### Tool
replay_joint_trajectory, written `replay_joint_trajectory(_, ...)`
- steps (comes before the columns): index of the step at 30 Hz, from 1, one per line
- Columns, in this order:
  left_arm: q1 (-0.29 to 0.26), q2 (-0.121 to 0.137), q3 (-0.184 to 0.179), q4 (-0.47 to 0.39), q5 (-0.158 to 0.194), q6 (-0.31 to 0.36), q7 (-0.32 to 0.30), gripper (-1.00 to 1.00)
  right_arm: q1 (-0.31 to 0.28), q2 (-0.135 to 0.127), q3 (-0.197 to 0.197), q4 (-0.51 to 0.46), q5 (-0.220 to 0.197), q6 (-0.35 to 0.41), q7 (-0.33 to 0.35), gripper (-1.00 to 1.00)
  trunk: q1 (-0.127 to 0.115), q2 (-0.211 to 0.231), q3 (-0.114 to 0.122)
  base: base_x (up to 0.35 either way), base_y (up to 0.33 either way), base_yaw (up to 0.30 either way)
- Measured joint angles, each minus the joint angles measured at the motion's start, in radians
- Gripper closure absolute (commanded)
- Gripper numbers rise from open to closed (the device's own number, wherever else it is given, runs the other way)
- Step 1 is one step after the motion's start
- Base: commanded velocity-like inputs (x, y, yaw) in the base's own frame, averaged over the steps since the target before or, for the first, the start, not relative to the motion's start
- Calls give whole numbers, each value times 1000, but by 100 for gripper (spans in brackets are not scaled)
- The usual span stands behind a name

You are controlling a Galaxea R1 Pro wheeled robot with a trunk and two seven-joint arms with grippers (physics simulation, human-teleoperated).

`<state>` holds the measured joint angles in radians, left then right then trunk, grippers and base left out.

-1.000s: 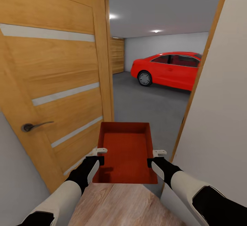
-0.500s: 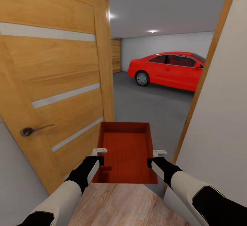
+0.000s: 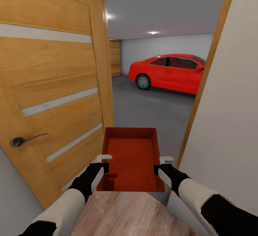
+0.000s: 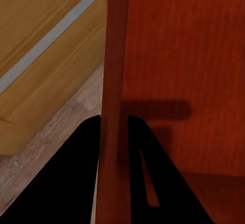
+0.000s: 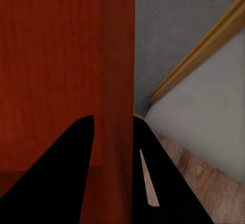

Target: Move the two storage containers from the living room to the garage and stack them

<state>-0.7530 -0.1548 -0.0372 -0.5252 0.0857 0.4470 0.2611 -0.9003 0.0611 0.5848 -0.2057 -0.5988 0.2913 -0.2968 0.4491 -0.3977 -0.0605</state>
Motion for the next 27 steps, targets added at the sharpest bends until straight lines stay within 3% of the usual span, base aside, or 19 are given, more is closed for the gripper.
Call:
replay_joint_trajectory(11, 0, 0, 0, 2, 2, -4, 0, 100, 0, 0, -1, -1, 4, 0, 0, 100, 0, 0, 0, 260, 0, 0)
replay_joint_trajectory(18, 0, 0, 0, 0, 1, -1, 0, 100, 0, 0, -1, 0, 2, 0, 0, 100, 0, 0, 0, 32, 0, -30)
replay_joint_trajectory(27, 0, 0, 0, 1, 0, -1, 0, 100, 0, 0, -1, -1, 2, 0, 1, 100, 0, 0, 0, 1, 0, -193)
